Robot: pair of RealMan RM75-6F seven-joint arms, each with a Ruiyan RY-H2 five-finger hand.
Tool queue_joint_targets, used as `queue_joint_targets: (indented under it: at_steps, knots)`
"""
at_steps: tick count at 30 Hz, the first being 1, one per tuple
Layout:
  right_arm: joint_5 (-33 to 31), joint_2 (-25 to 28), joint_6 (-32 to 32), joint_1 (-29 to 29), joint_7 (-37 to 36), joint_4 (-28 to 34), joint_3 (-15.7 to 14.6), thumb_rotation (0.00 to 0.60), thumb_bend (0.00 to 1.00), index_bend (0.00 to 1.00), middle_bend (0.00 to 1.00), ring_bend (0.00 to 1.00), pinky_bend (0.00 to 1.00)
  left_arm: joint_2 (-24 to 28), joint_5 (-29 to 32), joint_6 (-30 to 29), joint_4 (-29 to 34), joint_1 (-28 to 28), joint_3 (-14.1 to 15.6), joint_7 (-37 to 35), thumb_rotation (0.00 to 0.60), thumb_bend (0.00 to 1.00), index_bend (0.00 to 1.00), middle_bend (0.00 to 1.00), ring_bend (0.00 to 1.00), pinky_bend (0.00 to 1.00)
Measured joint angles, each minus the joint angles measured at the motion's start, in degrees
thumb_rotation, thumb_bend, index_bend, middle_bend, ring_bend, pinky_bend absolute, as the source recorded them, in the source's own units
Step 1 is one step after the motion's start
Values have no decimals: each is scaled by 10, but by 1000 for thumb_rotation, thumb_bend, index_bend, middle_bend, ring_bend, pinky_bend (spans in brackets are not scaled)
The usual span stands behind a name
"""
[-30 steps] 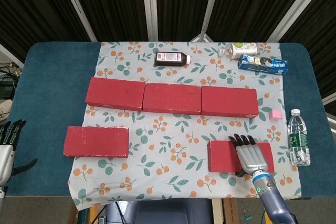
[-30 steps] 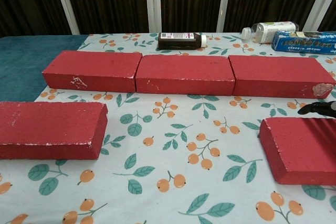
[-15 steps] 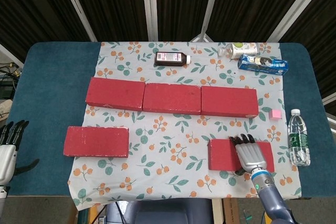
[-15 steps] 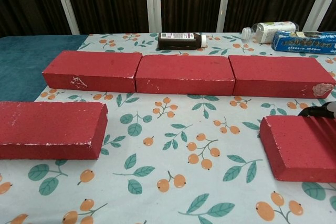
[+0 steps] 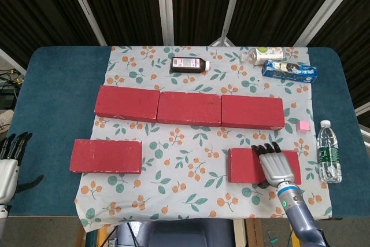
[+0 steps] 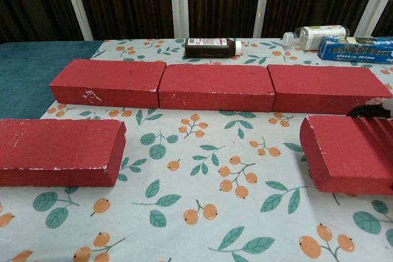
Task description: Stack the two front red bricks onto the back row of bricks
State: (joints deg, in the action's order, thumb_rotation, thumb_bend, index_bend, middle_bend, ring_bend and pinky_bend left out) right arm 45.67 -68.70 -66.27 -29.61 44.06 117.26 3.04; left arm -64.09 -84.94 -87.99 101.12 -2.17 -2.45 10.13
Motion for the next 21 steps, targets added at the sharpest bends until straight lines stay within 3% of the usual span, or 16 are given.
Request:
queue_joint_targets:
  at_steps: [8,11,16,21]
  knots:
    - [-73,85,5,-62,23,60,69,600,25,469,331,107,0,-25,3,-13,-28,-5,-16,-2,600,0,72,62,0,46]
    - [-144,99,15,-106,46,66,94,600,24,468,331,107,0,-32,13,-10,-33,-7,-20,8,600,0,72,63,0,46]
    - [-315,106,36,-209,95,48,132,600,25,470,331,107,0,-41,27,-5,-39,-11,-26,23,600,0,72,63,0,46]
    - [-477,84,62,-328,135,-29,170,600,25,470,331,107,0,-49,45,1,-45,-15,-34,39,600,0,72,63,0,46]
